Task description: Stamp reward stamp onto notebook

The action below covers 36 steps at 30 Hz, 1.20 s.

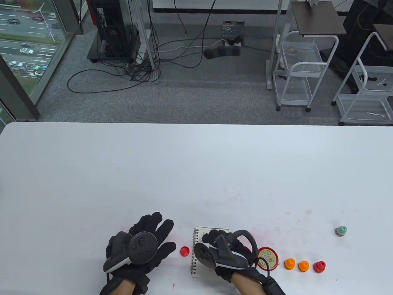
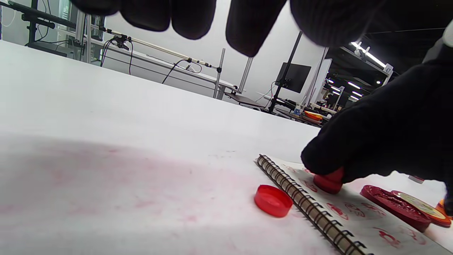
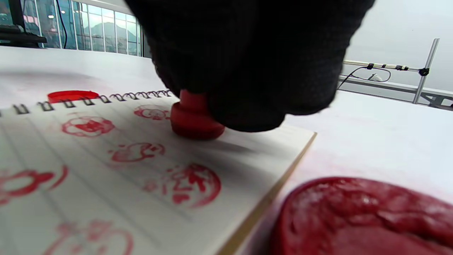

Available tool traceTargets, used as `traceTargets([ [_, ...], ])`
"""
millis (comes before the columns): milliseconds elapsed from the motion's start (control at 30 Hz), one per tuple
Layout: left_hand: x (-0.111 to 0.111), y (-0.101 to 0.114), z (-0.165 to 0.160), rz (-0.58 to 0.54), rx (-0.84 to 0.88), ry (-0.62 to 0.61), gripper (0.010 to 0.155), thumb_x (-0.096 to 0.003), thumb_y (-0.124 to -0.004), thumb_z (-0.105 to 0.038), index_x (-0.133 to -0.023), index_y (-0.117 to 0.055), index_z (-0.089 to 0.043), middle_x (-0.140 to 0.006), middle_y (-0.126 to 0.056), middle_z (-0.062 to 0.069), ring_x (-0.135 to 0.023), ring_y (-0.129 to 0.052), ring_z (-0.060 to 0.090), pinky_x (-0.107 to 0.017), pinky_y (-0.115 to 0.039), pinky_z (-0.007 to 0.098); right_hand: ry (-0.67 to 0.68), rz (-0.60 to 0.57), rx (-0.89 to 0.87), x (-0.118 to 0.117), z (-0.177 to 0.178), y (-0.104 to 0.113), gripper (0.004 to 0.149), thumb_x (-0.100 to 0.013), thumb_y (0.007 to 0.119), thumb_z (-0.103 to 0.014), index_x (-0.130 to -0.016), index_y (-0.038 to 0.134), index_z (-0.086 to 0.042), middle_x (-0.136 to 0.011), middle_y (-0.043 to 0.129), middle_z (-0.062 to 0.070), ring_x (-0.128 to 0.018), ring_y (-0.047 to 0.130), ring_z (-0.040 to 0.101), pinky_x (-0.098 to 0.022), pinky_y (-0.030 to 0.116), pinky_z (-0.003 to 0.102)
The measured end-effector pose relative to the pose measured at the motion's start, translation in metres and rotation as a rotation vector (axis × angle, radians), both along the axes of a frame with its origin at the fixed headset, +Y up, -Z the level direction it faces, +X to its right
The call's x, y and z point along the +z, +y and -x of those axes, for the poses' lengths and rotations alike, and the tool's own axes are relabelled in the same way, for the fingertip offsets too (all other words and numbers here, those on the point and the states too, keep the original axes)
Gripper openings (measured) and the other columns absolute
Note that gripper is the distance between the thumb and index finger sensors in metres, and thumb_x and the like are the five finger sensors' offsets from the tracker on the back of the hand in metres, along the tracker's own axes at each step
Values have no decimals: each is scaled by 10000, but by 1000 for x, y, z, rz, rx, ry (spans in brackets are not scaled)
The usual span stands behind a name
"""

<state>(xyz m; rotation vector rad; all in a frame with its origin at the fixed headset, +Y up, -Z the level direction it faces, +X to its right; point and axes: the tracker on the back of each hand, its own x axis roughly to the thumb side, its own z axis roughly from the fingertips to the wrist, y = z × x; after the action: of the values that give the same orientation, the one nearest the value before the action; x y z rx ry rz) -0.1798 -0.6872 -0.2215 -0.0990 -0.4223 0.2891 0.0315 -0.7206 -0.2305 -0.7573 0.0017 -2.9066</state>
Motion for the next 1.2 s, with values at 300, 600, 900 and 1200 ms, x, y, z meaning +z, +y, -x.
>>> traceTargets([
  [300, 0, -1, -1, 22, -1, -3, 739, -494, -669, -576, -1142, -634, -221, -1208, -487, 226, -1048, -549, 507, -732, -559, 648, -30, 126, 53, -19, 5, 7, 435, -274, 890, -167, -697, 939, -254, -718, 1026, 55, -455, 1126, 177, -353, 1039, 299],
  [600, -1, -7, -7, 66, -26, -33, 735, -497, -670, -572, -1142, -634, -222, -1207, -493, 227, -1048, -556, 505, -732, -561, 648, 11, 122, 79, -17, 7, 6, 434, -274, 894, -176, -697, 940, -258, -719, 1026, 56, -452, 1129, 174, -349, 1044, 292],
  [900, -2, -12, -11, 102, -34, -56, 732, -497, -672, -568, -1140, -637, -221, -1205, -504, 220, -1047, -563, 502, -730, -565, 647, 54, -38, -6, 2, -9, 1, 436, -302, 885, -202, -730, 922, -276, -737, 1018, 47, -471, 1121, 160, -364, 1037, 275],
  [1200, -5, -26, -25, 135, -77, -101, 765, -480, -718, -554, -1162, -580, -237, -1203, -509, 221, -1046, -570, 497, -730, -568, 648, -89, -92, -479, 15, -75, 52, 447, -362, 860, -201, -808, 877, -231, -796, 976, 108, -507, 1079, 223, -388, 978, 352],
])
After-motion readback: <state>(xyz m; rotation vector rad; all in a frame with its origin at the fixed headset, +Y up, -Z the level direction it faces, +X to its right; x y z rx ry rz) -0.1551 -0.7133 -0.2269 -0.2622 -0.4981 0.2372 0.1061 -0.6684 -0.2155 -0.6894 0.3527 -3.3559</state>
